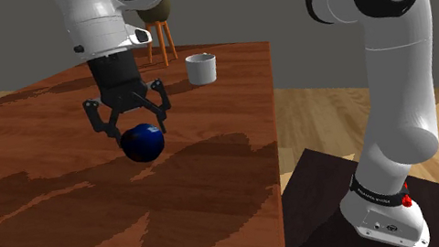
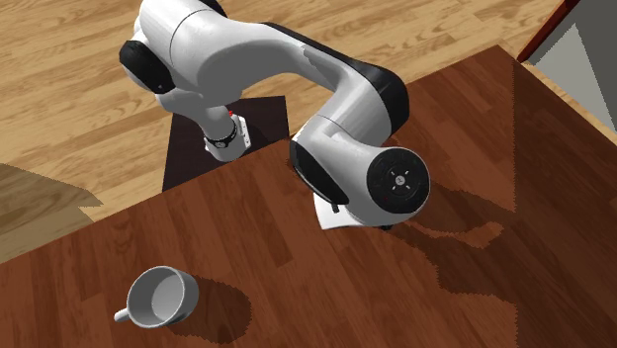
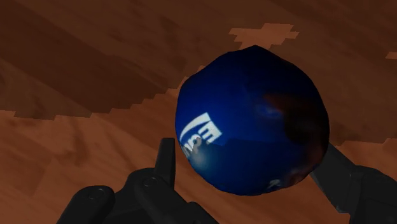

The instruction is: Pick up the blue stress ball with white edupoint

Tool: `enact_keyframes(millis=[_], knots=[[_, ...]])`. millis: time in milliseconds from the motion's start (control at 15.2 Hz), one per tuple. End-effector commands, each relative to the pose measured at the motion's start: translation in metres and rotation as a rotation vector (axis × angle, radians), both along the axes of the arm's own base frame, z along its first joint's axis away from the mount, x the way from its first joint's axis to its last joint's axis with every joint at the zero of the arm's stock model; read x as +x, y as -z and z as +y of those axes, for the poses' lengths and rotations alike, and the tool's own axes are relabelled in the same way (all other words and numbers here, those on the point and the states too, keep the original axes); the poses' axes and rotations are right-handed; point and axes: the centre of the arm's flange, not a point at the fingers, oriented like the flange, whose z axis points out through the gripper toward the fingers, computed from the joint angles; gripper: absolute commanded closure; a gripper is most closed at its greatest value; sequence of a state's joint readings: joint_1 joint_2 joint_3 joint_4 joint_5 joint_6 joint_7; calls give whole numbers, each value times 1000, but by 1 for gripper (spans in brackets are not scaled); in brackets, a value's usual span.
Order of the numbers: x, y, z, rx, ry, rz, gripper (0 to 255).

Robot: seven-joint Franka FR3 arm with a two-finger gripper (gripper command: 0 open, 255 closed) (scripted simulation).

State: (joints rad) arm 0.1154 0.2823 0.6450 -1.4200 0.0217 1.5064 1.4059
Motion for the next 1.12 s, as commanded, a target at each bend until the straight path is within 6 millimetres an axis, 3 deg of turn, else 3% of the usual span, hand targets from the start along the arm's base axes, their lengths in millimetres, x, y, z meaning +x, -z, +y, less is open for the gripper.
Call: enact_keyframes(millis=[0,924,1056], knots=[[0,-4,0,0,-1,1,255],[0,-78,0,0,-1,1,255],[0,-79,0,0,-1,1,255]])
